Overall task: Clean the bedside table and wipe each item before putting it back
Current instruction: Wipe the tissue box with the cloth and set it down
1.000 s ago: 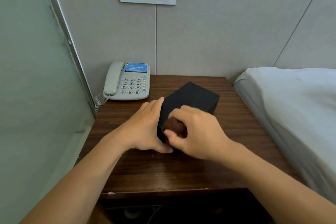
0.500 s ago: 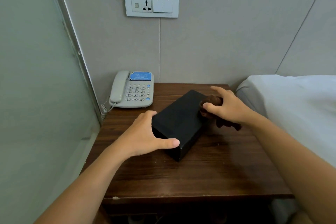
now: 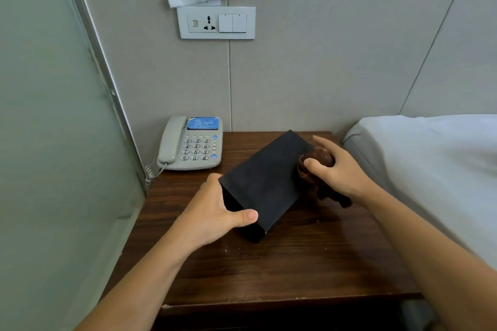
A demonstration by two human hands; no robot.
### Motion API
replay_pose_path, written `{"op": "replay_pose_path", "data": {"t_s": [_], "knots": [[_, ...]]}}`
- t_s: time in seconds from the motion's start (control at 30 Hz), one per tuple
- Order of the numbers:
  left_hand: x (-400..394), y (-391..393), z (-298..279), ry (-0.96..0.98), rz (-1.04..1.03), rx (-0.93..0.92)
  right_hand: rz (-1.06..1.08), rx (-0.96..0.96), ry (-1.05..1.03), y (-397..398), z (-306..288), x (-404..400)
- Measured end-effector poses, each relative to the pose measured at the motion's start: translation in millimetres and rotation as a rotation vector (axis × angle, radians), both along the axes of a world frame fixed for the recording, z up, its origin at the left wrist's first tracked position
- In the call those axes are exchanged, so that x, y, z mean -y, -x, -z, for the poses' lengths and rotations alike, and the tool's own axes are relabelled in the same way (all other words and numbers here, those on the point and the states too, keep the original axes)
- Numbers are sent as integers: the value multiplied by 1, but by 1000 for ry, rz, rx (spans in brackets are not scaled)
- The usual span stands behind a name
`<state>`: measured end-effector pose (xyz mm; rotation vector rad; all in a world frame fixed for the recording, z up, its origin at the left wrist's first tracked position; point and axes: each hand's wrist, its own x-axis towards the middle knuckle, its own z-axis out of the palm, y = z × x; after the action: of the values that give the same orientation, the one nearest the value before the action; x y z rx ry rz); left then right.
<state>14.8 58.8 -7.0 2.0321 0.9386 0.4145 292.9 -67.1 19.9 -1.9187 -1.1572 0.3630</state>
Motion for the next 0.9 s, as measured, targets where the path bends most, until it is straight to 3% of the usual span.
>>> {"op": "replay_pose_path", "data": {"t_s": [0.13,0.27,0.57,0.9], "knots": [[0,0,-16,-168,-28,103,41,21,-115,5,4,22],[-14,-2,-15,-295,-33,171,17,72,-73,18,13,38],[-8,5,-17,-209,-40,253,26,171,10,24,16,64],[9,19,-22,-283,-8,77,6,241,181,30,-11,85]]}}
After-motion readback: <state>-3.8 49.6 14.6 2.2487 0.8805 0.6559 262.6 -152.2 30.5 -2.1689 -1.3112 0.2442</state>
